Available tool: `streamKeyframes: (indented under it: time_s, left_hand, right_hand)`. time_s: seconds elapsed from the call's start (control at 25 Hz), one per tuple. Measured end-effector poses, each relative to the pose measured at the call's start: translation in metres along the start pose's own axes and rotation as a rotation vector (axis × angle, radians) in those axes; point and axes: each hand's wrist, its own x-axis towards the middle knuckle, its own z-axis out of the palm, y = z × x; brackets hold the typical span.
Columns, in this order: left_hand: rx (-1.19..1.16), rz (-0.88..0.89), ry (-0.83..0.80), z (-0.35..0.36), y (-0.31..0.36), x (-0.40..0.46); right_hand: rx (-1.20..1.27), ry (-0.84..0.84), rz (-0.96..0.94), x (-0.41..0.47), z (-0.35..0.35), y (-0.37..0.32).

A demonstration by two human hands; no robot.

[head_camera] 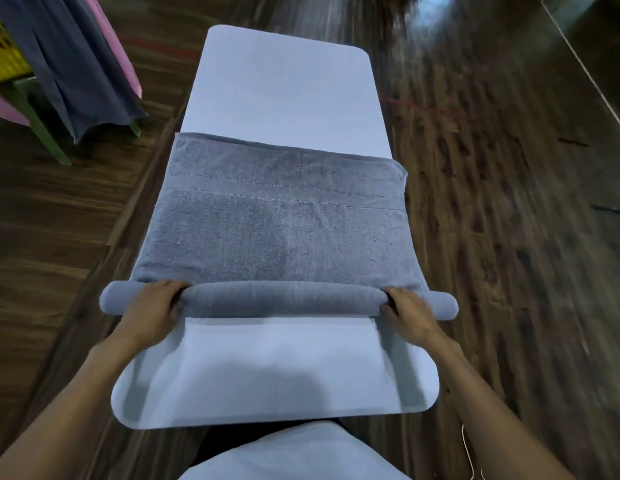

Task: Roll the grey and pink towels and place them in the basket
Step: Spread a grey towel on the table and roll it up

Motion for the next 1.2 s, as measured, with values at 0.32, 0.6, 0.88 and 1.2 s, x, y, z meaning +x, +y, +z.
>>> streamKeyframes:
  time_s: [0.32,0.6,0.88,1.2]
  left_hand:
    - [0.095,-0.028,0.325,-0.003,0.016,0.006]
    - [0.116,0.009,0.237,0.014,0.018,0.014]
    - [0.043,0.019,0.221,0.007,0.021,-0.021]
    - [0.063,-0.026,0.193,-0.006,0.010,0.019]
  right_hand:
    - [0.033,0.565,0.047,-0.018,0.033,-0.022]
    - [-0.020,0.328,0.061,0.011,0.028,-0.017]
    - [0.079,0.251,-0.008,-0.015,0.016,-0.011]
    - [0.405,0.234,0.070,0.014,-0.003,-0.006]
